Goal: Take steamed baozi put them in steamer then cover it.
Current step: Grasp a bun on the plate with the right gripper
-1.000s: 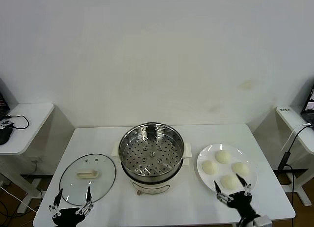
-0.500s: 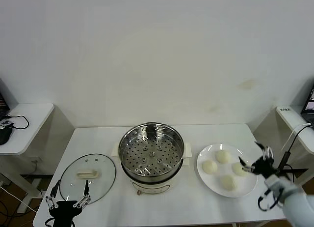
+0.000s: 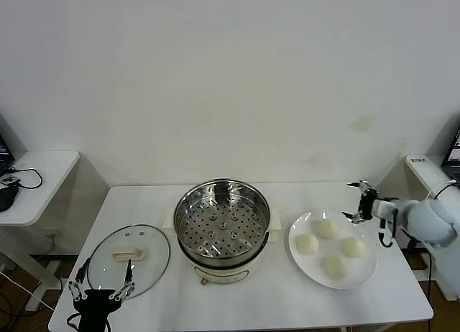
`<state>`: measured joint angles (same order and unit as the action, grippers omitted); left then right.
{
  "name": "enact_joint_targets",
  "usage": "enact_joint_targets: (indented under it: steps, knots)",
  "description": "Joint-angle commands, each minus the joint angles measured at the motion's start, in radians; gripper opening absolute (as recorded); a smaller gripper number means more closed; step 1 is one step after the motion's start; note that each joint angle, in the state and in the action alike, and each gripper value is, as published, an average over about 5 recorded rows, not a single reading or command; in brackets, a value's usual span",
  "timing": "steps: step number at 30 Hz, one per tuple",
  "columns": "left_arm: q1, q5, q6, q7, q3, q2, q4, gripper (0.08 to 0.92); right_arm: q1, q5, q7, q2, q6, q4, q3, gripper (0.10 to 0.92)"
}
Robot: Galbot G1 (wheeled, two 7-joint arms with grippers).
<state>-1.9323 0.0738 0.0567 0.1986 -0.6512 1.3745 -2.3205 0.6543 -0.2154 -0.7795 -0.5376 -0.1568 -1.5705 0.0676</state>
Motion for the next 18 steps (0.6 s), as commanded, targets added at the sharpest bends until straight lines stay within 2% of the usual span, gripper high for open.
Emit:
enact_joint_targets:
  steps: [1, 7, 18]
  knots:
    - [0.022, 0.011, 0.011, -0.009, -0.006, -0.003, 0.002, 0.823, -0.51, 0.044, -0.269, 0.08, 0.008, 0.186, -0.574, 0.823]
    - [0.035, 0.009, 0.018, -0.012, -0.014, -0.002, 0.004, 0.823, -0.535, 0.026, -0.255, 0.035, -0.002, 0.226, -0.688, 0.823]
    - [0.028, 0.015, 0.017, -0.013, -0.024, 0.006, -0.005, 0.823, -0.466, -0.021, -0.158, -0.102, -0.001, 0.331, -0.666, 0.823]
